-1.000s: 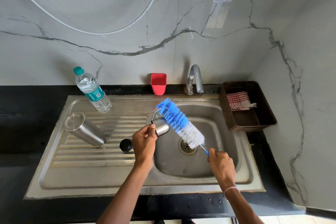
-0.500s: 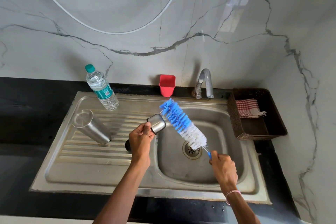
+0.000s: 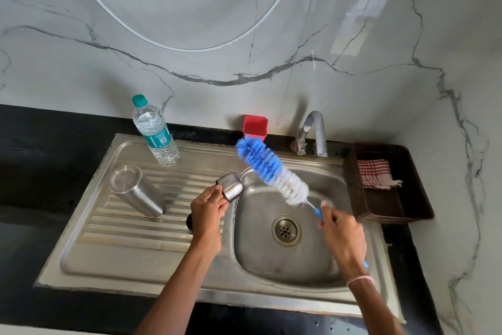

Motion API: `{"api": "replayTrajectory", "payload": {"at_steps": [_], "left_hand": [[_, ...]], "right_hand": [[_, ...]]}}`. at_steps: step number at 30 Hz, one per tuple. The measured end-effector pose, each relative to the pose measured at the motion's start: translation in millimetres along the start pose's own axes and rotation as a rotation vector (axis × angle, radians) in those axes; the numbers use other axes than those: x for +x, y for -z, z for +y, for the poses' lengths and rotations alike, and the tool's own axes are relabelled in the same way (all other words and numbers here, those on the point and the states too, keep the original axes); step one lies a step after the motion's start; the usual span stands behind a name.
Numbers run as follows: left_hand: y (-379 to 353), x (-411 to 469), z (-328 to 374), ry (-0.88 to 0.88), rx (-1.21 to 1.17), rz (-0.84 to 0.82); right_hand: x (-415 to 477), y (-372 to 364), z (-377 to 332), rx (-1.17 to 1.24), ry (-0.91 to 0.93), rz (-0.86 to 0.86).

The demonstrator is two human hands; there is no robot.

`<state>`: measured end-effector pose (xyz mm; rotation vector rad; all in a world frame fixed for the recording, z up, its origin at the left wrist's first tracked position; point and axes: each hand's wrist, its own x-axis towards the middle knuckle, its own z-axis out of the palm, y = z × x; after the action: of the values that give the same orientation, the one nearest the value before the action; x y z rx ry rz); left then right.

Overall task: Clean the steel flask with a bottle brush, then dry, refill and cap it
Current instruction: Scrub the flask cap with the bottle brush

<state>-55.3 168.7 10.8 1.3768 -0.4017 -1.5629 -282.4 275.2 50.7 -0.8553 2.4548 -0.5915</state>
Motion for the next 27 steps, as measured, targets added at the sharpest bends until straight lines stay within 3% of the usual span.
{"api": "replayTrajectory", "payload": {"at_steps": [6,15,20,27], "left_hand": [[-14,14,25,0.032,-0.102,-0.028],[-9,27,23,0.062,-0.119,-0.019],[-2,32,22,0.074,-0.150,-0.012],[10,37,27,0.073,-0.174,-0.020]], "right_hand": [[16,56,-80,-0.193,0.365,0.107],[79,92,-196,-0.859,0.745,0.386],[91,82,-259,-1.133,0.858,0.442],[104,68,-284,-1.226,0.898,0.440]]}}
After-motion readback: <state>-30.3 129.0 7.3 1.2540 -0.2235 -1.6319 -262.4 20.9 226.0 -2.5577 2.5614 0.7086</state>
